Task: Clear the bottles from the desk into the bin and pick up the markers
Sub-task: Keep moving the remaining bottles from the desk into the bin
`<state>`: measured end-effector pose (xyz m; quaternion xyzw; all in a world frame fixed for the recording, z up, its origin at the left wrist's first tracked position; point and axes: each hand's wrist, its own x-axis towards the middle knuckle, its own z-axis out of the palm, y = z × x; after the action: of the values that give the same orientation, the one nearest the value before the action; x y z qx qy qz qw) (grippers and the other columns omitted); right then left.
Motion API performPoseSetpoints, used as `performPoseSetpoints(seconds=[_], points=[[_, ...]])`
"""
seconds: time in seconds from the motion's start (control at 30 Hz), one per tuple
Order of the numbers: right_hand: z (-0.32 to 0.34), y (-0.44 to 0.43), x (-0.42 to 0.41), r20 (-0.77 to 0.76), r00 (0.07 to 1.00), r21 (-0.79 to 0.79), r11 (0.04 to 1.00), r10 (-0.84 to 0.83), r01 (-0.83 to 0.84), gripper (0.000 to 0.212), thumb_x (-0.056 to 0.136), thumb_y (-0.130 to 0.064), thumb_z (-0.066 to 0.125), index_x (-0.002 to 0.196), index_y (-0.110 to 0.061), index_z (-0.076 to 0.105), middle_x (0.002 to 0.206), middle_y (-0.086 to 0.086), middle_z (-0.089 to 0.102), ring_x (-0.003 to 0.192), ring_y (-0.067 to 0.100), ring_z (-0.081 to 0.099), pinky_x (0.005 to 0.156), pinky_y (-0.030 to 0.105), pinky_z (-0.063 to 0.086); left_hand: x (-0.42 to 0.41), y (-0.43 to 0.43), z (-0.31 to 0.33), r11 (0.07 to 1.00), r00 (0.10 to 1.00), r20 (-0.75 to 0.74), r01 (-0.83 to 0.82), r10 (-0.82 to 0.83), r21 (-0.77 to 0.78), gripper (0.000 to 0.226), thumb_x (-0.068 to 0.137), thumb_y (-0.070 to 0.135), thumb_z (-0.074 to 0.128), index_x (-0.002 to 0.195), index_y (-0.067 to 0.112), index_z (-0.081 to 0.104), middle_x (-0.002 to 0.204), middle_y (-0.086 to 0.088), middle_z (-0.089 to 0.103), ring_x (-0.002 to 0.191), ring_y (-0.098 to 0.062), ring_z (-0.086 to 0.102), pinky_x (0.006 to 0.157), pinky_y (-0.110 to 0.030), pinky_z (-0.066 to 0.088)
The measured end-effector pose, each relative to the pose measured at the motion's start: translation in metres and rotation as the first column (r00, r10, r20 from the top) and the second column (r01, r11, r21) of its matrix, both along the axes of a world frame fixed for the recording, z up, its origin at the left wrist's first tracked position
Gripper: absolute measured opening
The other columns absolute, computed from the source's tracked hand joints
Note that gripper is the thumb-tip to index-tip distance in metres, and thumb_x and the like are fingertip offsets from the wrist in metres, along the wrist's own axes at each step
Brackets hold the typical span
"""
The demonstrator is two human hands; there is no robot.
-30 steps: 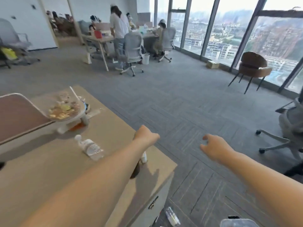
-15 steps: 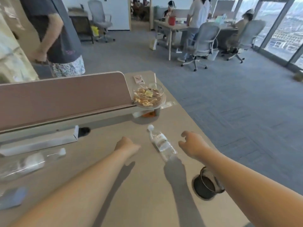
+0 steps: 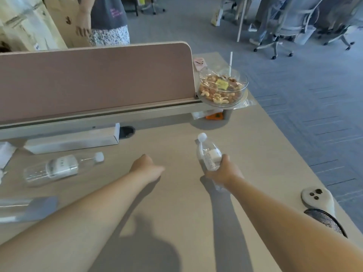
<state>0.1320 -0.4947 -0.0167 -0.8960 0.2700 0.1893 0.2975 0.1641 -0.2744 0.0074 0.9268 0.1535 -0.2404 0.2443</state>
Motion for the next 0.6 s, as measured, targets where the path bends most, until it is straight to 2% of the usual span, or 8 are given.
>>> performPoseSetpoints(seconds=[0.1,0.2,0.3,0.37,0.43,0.6], points=[[0.019,0.019,0.000,0.039,0.998,0.026,0.999,0.045,-0.046,0.055,0.071,-0.035,0.069,0.113,-0.017,0.038,0.098,0.004,0.059,0.085,0.027,0.058,0.068,0.032,0.048,0.003,0.033,0.012,0.996,0.997,-0.003,-0.084,0.084,-0.018,0.056,0.084,0.035,0.063,0.131,0.008,0.047,0.121,-0.013,0.060,0.103,-0.032,0.061,0.075,-0.031,0.047],[0.044,0.038,-0.001,0.065,0.994,0.039,0.995,0.086,-0.088,0.054,0.072,-0.032,0.067,0.115,-0.017,0.039,0.090,0.002,0.056,0.084,0.027,0.058,0.069,0.032,0.048,-0.002,0.063,0.031,0.991,0.990,0.050,-0.134,0.134,-0.003,0.044,0.085,0.029,0.061,0.121,0.008,0.050,0.115,-0.013,0.062,0.094,-0.029,0.058,0.069,-0.030,0.042],[0.073,0.069,-0.006,0.121,0.978,0.025,0.984,0.170,-0.174,0.055,0.074,-0.032,0.067,0.120,-0.017,0.039,0.094,0.003,0.057,0.089,0.028,0.058,0.076,0.036,0.052,-0.018,0.098,0.053,0.983,0.978,0.109,-0.183,0.180,0.013,0.042,0.085,0.022,0.060,0.123,0.007,0.049,0.120,-0.011,0.058,0.102,-0.030,0.058,0.070,-0.029,0.040],[0.086,0.081,-0.007,0.142,0.967,0.016,0.976,0.213,-0.217,0.056,0.074,-0.033,0.068,0.120,-0.016,0.039,0.097,0.004,0.057,0.092,0.029,0.058,0.079,0.039,0.053,-0.024,0.107,0.058,0.983,0.975,0.131,-0.183,0.181,0.001,0.043,0.085,0.022,0.058,0.123,0.005,0.049,0.117,-0.012,0.059,0.097,-0.029,0.058,0.066,-0.027,0.039],[0.100,0.105,-0.012,0.172,0.945,0.020,0.958,0.279,-0.287,0.058,0.073,-0.032,0.068,0.121,-0.016,0.040,0.099,0.003,0.056,0.091,0.028,0.058,0.076,0.038,0.053,-0.040,0.128,0.066,0.978,0.970,0.127,-0.207,0.206,-0.006,0.044,0.085,0.023,0.057,0.125,0.006,0.048,0.115,-0.012,0.061,0.092,-0.028,0.057,0.061,-0.026,0.038],[0.124,0.174,-0.021,0.229,0.880,0.035,0.899,0.417,-0.436,0.057,0.074,-0.030,0.070,0.121,-0.016,0.041,0.097,0.003,0.055,0.085,0.025,0.056,0.066,0.031,0.046,-0.076,0.184,0.070,0.943,0.932,0.144,-0.333,0.333,-0.026,0.036,0.088,0.025,0.059,0.118,0.006,0.056,0.118,-0.014,0.063,0.108,-0.031,0.062,0.071,-0.028,0.044]])
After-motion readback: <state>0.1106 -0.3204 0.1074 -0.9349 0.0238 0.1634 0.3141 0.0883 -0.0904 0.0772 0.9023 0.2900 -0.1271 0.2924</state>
